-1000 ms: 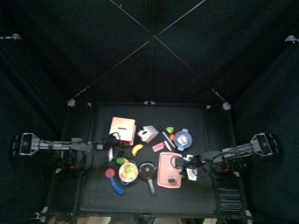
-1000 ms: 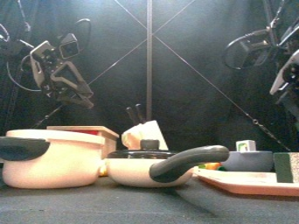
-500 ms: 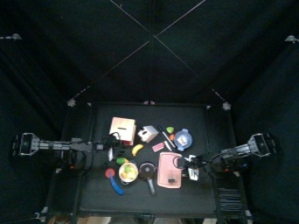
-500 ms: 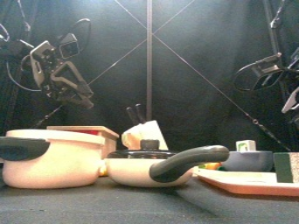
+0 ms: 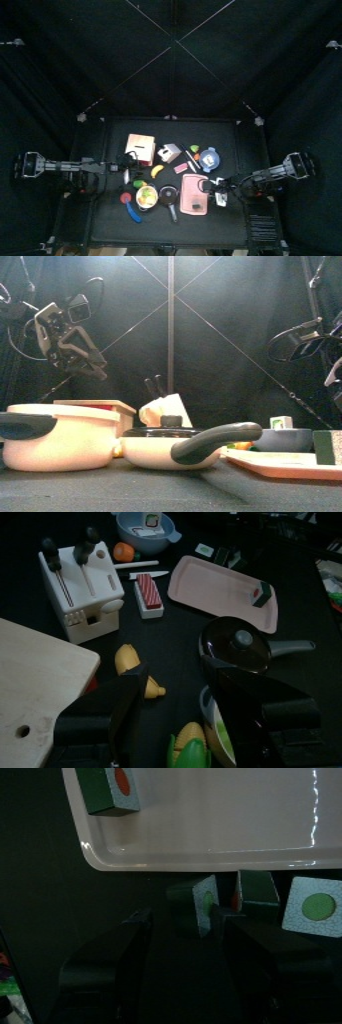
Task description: Place sushi piece to right of plate
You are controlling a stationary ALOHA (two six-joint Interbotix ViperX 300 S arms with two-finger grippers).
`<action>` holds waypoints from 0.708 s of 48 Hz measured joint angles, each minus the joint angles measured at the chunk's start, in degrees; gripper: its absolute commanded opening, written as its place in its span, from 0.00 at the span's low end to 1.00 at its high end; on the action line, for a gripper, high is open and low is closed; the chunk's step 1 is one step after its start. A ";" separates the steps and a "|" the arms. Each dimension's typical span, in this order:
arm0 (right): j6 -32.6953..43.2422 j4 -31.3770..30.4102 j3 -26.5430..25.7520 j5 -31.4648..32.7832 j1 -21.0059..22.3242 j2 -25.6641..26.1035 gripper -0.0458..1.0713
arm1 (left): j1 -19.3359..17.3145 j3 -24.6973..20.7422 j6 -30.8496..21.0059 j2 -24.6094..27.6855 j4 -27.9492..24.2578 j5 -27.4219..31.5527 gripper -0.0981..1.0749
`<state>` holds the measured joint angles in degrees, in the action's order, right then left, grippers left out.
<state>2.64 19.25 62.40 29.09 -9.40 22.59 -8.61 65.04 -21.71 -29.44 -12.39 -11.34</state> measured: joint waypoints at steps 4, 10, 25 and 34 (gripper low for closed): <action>-0.09 0.09 -0.09 0.18 -0.18 0.09 0.80 | 0.00 0.00 0.00 0.00 -0.09 0.00 0.80; -0.09 0.09 -1.14 1.23 -0.97 0.62 0.80 | 0.00 0.00 0.00 0.00 0.00 0.00 0.80; -0.09 -0.44 -3.16 1.67 -1.76 2.46 0.80 | 0.00 0.00 0.00 0.00 0.00 0.00 0.80; -0.18 -4.04 -5.01 -1.41 -1.67 1.49 0.80 | 0.00 0.00 0.00 0.00 0.00 0.00 0.80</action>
<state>2.46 15.21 57.39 27.69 -11.07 24.08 -8.61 65.04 -21.71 -29.44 -12.39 -11.34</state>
